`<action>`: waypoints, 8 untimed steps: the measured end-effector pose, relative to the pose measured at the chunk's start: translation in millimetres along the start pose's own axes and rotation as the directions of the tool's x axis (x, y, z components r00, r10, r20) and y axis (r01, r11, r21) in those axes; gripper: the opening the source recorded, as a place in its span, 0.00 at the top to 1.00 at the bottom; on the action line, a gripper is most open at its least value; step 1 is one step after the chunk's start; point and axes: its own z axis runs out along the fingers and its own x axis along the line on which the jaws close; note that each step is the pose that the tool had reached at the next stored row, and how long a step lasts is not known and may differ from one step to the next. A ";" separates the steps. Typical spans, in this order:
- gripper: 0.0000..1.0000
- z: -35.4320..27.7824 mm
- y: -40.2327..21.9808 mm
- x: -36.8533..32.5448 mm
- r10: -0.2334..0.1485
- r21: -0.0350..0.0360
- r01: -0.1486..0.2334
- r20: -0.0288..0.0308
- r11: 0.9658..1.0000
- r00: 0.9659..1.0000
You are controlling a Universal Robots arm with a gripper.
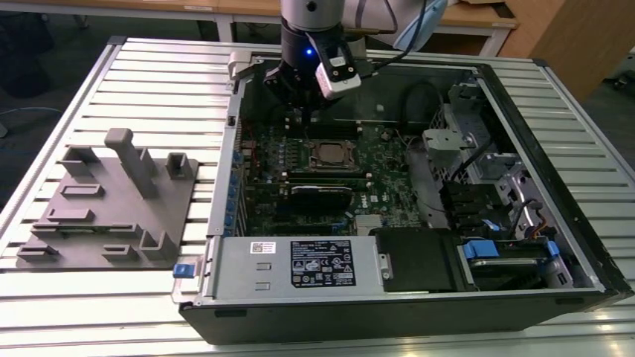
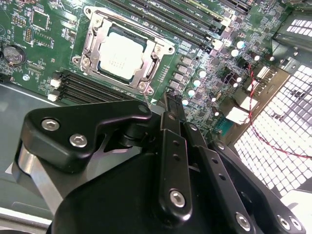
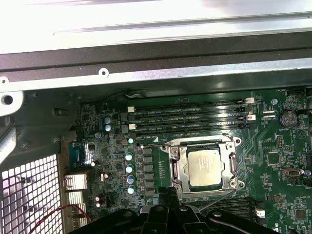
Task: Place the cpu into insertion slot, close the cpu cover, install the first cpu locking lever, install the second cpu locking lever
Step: 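Install the first cpu locking lever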
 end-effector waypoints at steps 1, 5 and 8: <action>0.90 0.0 0.0 0.0 0.000 0.000 0.000 0.000 1.000 1.000; 0.90 -0.1 0.0 0.0 0.000 0.000 0.000 0.000 1.000 1.000; 0.90 -0.2 0.0 0.4 0.000 0.000 0.000 0.000 1.000 1.000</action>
